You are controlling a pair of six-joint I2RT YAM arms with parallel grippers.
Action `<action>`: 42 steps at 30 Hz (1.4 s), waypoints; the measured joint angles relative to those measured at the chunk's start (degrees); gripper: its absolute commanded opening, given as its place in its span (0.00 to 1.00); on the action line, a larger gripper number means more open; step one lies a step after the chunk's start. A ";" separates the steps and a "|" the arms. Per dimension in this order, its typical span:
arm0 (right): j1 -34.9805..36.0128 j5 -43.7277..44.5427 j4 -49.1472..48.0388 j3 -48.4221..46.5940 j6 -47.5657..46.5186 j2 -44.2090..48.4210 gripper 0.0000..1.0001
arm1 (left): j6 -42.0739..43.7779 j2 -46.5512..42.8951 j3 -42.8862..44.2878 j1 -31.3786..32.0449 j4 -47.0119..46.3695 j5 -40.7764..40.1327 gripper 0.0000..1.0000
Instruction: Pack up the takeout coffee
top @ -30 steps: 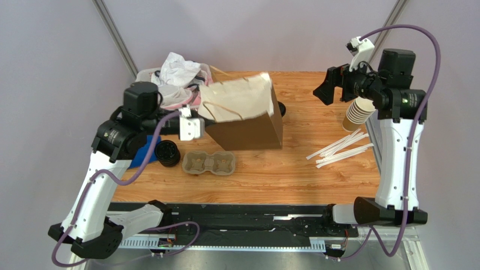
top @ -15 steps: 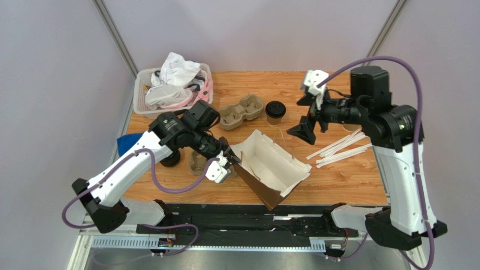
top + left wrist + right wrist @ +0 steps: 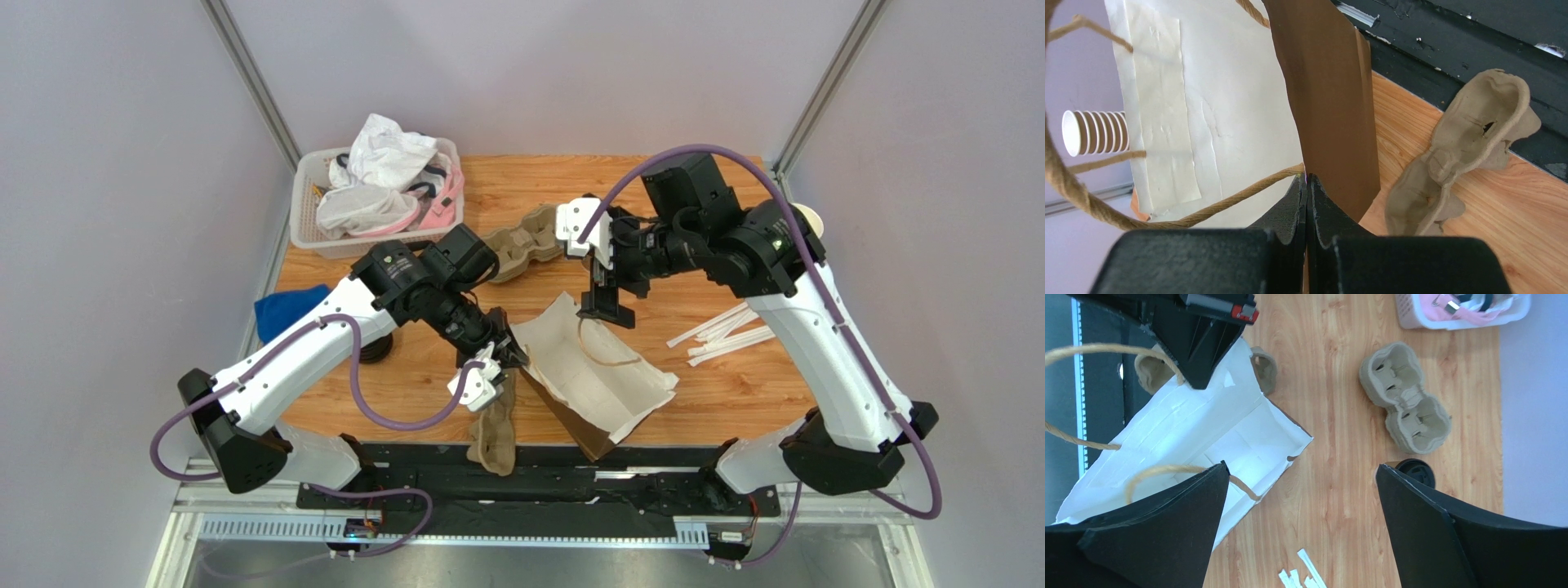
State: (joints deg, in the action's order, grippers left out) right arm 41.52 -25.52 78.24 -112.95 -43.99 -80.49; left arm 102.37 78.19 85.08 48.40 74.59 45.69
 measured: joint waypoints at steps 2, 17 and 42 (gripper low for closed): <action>0.04 -0.09 0.04 -3.23 0.15 -0.81 0.97 | 0.11 0.00 0.17 0.00 0.07 -0.11 0.00; 0.07 3.52 -2.05 -9.66 1.09 7.74 0.89 | 2.34 1.07 5.66 0.46 1.46 -0.20 0.00; 4.48 0.31 -0.81 -0.66 -10.80 -3.48 0.61 | 6.14 3.87 9.88 3.48 2.49 -1.07 0.00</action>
State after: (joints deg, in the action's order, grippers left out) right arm 46.00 -25.21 77.43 -113.60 -54.78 -83.96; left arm 108.51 82.06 94.96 51.88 77.08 44.62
